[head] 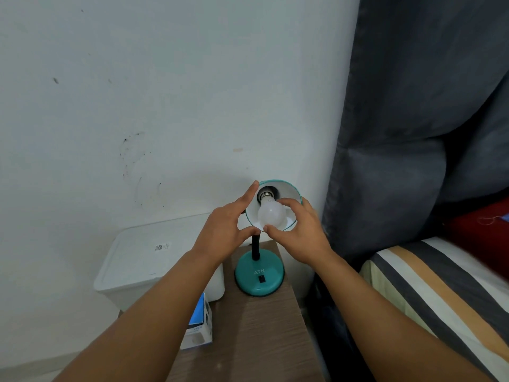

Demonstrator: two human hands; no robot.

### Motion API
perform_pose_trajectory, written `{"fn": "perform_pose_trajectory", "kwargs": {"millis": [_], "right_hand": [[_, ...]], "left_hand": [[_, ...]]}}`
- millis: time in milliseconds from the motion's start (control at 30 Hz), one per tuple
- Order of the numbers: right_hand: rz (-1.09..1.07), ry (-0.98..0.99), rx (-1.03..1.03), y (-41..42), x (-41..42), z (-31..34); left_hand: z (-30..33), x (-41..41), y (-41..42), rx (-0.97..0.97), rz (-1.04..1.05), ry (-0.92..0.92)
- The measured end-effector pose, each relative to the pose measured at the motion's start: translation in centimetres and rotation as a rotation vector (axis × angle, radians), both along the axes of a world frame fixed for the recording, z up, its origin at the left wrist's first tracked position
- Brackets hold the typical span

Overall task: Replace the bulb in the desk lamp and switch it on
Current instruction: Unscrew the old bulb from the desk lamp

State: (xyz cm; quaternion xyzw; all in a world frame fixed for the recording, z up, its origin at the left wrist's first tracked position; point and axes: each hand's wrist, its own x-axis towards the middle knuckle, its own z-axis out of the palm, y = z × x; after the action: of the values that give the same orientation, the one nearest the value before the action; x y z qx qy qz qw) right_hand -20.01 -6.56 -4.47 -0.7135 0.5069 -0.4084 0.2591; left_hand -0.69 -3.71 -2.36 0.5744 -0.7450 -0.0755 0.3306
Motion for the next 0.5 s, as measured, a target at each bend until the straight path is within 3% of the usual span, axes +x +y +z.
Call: {"fn": "perform_pose_trajectory", "kwargs": {"millis": [367, 500], "right_hand": [[-0.062, -0.036, 0.027, 0.45, 0.65, -0.22], [0.007, -0.094, -0.022, 0.3, 0.35, -0.24]], "left_hand": [[-0.42, 0.1, -0.23, -0.016, -0.016, -0.001], [-0.34, 0.15, -0.28, -0.013, 0.001, -0.012]]}}
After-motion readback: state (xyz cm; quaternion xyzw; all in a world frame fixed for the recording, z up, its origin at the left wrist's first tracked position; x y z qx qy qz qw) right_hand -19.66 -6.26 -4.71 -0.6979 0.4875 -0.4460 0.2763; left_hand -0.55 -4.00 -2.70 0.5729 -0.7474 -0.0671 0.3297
